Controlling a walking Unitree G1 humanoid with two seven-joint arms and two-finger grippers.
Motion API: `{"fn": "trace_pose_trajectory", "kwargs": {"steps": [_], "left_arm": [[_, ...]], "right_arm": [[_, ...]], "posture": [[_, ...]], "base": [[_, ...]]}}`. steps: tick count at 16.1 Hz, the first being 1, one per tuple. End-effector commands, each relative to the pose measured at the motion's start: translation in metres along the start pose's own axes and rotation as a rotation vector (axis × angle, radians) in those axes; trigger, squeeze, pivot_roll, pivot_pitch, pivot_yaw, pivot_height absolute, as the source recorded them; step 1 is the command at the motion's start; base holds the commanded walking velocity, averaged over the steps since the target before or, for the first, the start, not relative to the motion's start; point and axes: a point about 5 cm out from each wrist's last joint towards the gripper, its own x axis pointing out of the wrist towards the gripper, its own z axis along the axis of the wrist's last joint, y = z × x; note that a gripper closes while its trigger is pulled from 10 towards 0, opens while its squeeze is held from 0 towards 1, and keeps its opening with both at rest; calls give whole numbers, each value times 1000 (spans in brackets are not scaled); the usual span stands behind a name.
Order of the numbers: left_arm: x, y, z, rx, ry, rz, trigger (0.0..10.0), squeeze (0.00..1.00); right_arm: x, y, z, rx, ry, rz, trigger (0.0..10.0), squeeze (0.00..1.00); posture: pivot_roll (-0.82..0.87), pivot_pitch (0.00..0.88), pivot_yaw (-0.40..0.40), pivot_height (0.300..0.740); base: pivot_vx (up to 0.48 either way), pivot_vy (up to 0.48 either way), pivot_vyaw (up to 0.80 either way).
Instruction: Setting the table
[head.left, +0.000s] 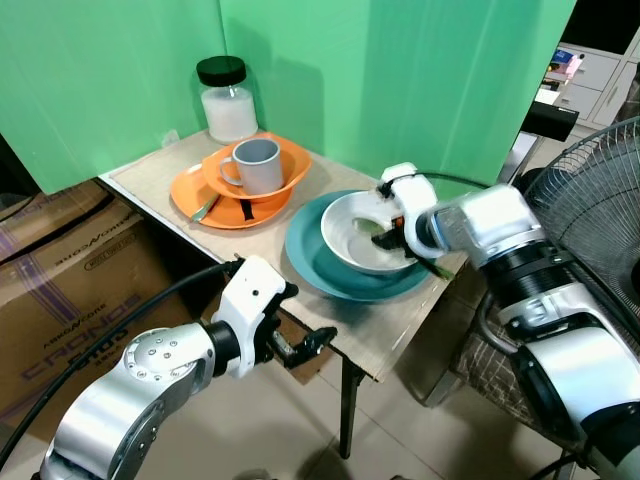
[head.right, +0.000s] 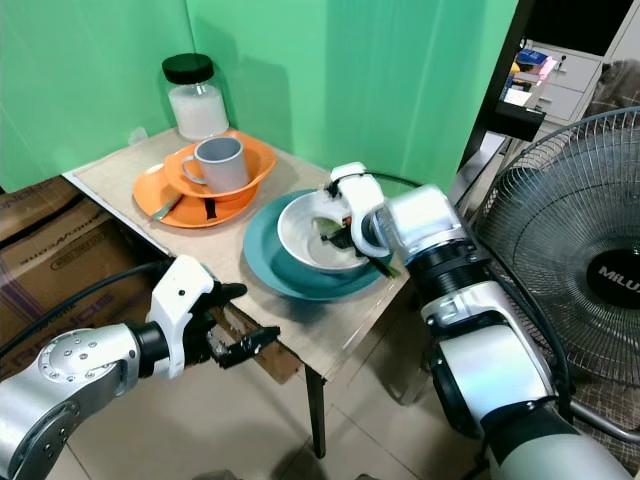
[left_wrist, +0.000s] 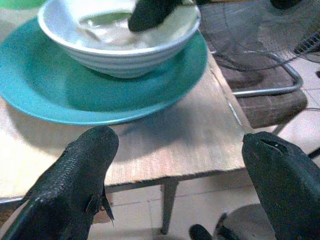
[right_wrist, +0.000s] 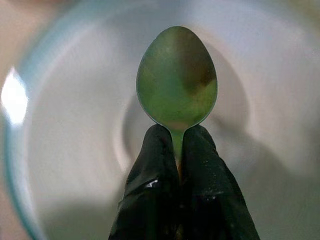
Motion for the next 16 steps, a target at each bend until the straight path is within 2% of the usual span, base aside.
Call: {"fn": "trace_pose_trajectory", "kwargs": {"steps": [1,2,4,5,6,7,8,9,11,14,16], "left_arm": [[0,7,6,27,-38,63,10000,0],[0,13,11,38,-77,125,10000,0],[1,25,22,59,-146,249,10000,0],[3,27,27,65,-179,281,10000,0],[4,28,32,79,-208,333,10000,0],[5,34,36,121,-231,447,10000,0],[6,38,36,105,-246,515,10000,0],[7,38,36,83,-259,535,10000,0],[9,39,34,115,-260,565,10000,0],[7,42,30,106,-280,635,10000,0],[5,42,29,108,-285,630,10000,0]], "right_arm": [[-23,0,29,22,-191,28,0,0],[-37,0,33,12,-309,44,0,0],[-63,5,22,-12,-454,72,3686,0],[-77,9,9,-42,-538,47,4157,0],[-86,14,-4,-36,-588,36,10000,0],[-97,18,-19,30,-690,13,10000,0],[-103,20,-33,39,-719,-57,10000,0],[-103,22,-42,38,-719,-95,10000,0],[-103,22,-57,85,-732,-207,10000,0],[-106,21,-65,161,-802,-312,10000,0],[-105,20,-72,178,-831,-342,10000,0]], "posture": [[109,0,-1,740],[110,0,-3,740],[106,0,-2,740],[101,0,-1,740],[96,0,3,740],[82,0,13,740],[77,0,17,740],[62,0,30,740],[65,0,24,740],[82,0,4,740],[99,0,-7,740]], "base": [[0,0,0],[0,0,0],[0,0,0],[0,0,0],[0,0,0],[0,0,0],[0,0,0],[0,0,0],[0,0,-672],[0,0,-740],[0,0,-753]]}}
